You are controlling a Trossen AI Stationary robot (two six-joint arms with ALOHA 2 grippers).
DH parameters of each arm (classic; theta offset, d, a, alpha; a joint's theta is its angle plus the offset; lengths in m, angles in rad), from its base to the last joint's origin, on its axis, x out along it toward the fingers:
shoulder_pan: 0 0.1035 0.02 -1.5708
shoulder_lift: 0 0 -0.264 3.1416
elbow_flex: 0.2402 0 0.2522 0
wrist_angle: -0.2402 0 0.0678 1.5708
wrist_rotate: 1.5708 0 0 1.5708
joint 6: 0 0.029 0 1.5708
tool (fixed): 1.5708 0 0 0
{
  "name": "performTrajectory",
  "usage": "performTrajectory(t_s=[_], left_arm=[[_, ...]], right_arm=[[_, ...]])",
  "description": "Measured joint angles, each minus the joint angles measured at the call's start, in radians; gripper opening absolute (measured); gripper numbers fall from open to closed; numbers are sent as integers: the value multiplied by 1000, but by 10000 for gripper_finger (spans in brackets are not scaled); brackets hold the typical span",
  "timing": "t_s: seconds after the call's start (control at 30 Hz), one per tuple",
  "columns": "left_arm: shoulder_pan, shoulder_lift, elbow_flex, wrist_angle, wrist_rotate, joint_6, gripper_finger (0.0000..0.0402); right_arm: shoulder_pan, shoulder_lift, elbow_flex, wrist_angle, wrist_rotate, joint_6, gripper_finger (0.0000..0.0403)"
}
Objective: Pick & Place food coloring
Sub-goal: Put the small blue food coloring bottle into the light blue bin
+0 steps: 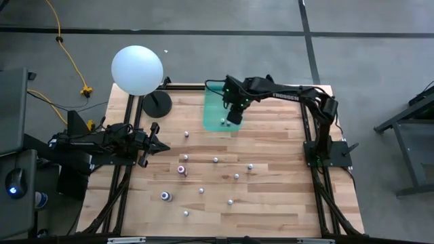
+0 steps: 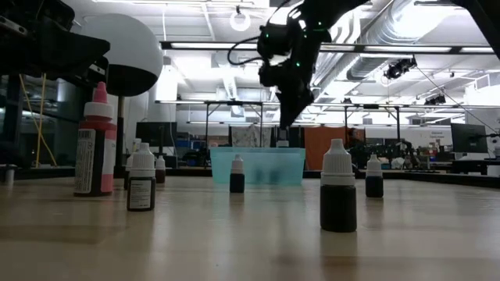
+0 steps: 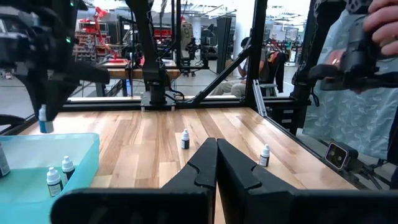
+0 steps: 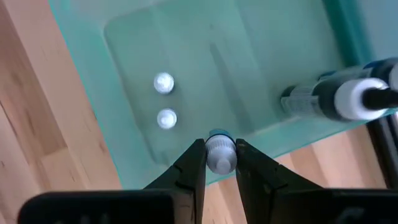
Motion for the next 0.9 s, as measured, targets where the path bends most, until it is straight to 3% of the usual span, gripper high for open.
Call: performTrajectory(t_s=[0.43,0.9], left_arm=[[0,0,0,0,0,0,1],[0,0,0,0,0,0,1]], right_arm=[[10,0,-150,124,-24,-179,66],[16,18,-183,193,-47,-204,70]])
